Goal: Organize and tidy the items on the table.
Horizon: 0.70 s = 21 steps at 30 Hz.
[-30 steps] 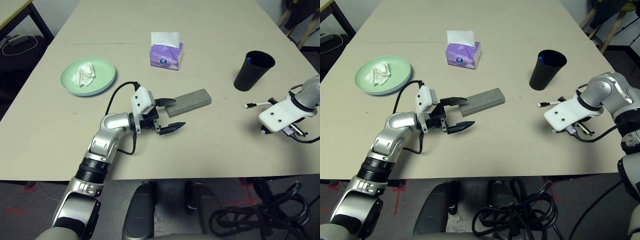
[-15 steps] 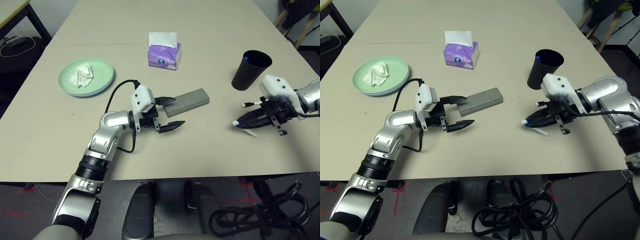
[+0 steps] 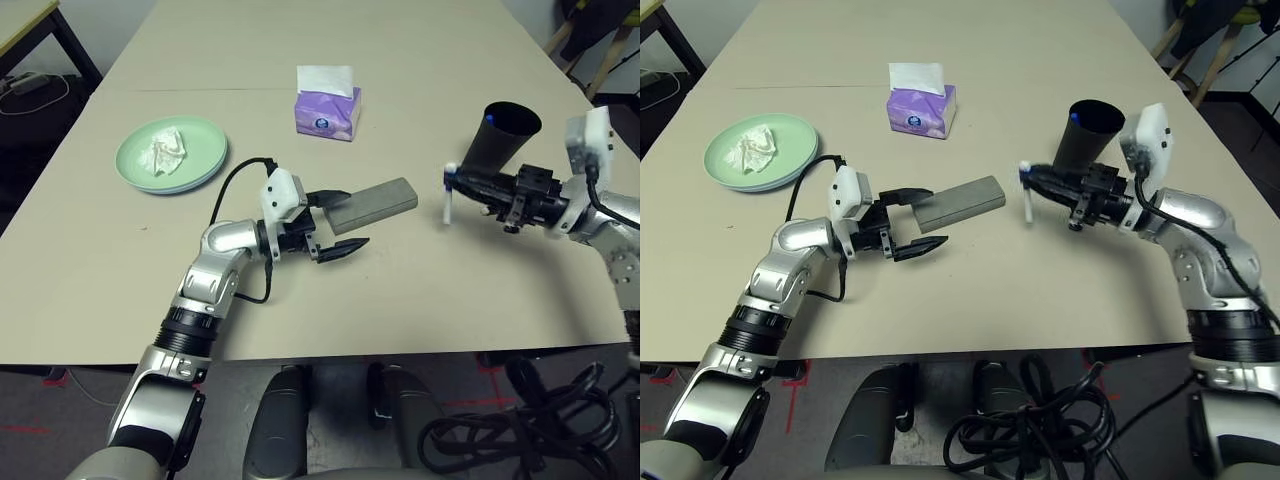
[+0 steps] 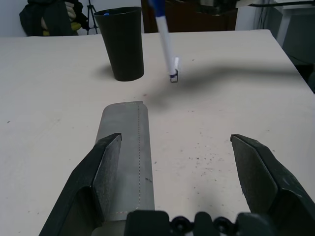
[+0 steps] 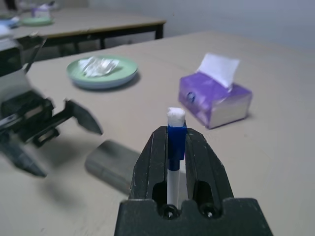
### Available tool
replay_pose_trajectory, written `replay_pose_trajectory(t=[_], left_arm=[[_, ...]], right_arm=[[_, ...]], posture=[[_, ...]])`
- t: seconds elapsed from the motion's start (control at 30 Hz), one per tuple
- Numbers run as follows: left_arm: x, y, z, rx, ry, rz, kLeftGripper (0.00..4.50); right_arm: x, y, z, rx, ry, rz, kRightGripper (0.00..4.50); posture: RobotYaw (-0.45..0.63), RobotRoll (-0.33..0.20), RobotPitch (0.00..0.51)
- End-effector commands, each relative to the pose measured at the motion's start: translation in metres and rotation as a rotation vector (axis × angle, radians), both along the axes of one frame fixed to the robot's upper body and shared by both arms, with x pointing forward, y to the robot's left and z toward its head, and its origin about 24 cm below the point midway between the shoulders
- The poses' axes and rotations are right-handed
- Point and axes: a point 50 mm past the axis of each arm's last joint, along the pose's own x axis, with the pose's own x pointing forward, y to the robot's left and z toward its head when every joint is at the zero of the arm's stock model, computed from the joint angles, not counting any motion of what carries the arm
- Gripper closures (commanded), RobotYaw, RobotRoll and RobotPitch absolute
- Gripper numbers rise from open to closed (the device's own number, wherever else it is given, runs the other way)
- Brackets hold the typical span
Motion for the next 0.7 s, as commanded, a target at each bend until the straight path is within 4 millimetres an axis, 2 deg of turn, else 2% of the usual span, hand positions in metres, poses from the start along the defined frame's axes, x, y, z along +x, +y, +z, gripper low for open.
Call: replay_pose_trajectory(t=[0.03,0.23,0.4,0.7], left_arm=[[0.001,-0.001,-0.003,0.008,0.012,-0.017,0.00],[0.001,0.000,-0.003,0.011,0.011,-0.012,0.00],[0.002,0.001,-0.003,0.018,0.009,-0.003,0.00],[0.009,0.004,0.009,0.012,-0.013,0.017,0.00]], right_arm=[[0.007,-0.010,0.018,0.094,-0.134,-0.170,4.17],[0.028,-0.023,0.042,0.237,-0.230,-0.430,4.17],[0.041,-0.026,0.055,0.328,-0.258,-0.573,4.17],[0.056,-0.032,0.062,0.346,-0.118,-0.748,4.17]], posture=[[-0.01,0.000,0.130],[0.00,0.000,0.125],[0.00,0.000,0.118],[0.01,0.000,0.116]])
